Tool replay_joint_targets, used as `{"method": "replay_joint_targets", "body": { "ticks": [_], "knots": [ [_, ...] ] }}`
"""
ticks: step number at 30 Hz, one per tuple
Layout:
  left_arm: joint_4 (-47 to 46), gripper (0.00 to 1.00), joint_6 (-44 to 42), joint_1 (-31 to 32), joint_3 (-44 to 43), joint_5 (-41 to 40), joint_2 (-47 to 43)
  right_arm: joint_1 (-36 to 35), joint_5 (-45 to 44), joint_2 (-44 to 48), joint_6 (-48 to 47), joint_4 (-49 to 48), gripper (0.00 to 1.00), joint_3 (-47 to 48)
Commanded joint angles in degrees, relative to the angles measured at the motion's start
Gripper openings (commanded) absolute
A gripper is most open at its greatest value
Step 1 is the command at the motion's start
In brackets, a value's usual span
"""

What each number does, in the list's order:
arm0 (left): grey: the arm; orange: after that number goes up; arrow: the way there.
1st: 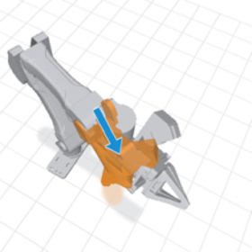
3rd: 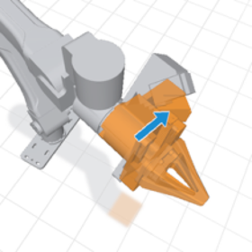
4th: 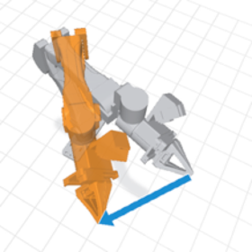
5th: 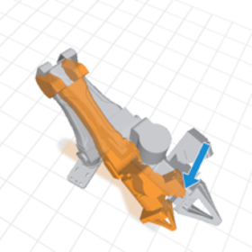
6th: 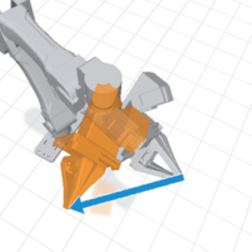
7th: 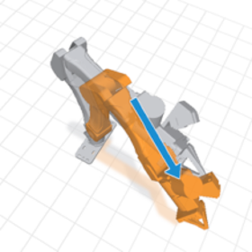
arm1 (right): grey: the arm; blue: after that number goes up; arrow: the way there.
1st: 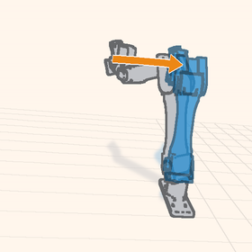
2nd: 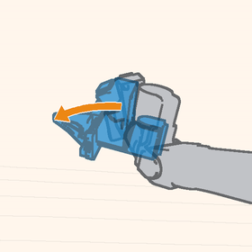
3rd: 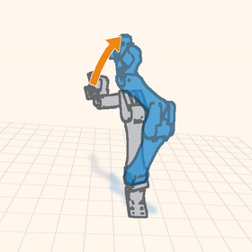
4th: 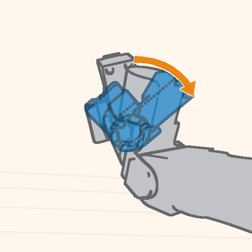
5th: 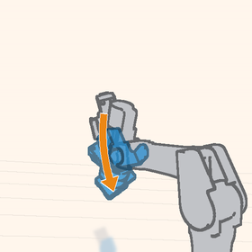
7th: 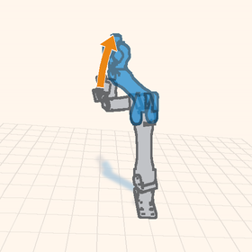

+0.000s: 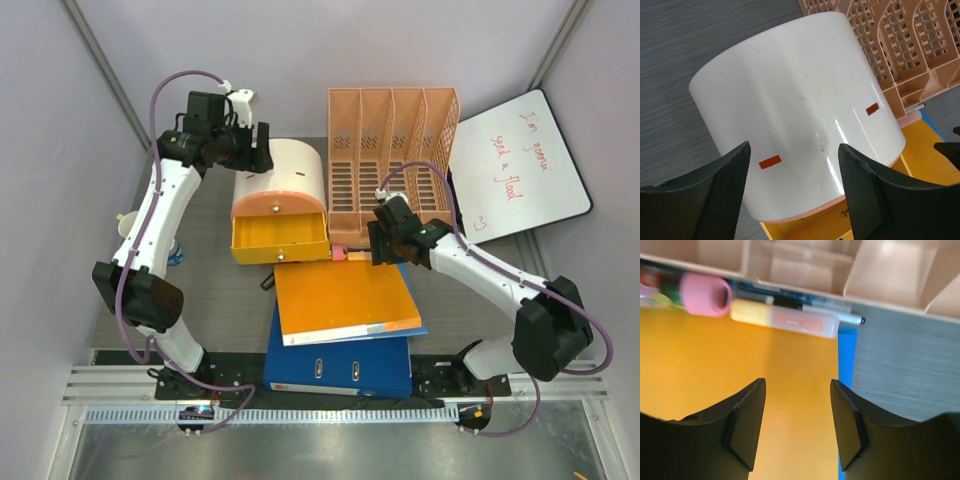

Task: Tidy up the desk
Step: Pick up the stationery from the center of the board.

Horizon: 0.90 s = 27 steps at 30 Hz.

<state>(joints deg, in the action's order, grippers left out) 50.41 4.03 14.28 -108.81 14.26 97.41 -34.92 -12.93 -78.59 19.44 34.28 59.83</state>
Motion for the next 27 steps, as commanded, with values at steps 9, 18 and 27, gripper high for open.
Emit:
{"method": "replay_joint_targets", "body": {
  "ticks": [9, 18, 27],
  "knots": [
    [-1.5, 0.72, -0.7, 0.2, 0.3, 0.2, -2.0, 2.9, 0.6, -8.5, 5.1, -12.0, 0.59, -3.8],
    [-1.5, 0.72, -1.3, 0.2, -0.1, 0.0, -1.3, 5.4, -1.1, -15.8, 2.8, -16.9, 0.58, -1.5],
    [-1.2, 0.72, -1.9, 0.2, -0.1, -0.4, -0.8, 5.6, 0.0, -19.4, 2.3, -19.1, 0.56, 2.0]
  ]
}}
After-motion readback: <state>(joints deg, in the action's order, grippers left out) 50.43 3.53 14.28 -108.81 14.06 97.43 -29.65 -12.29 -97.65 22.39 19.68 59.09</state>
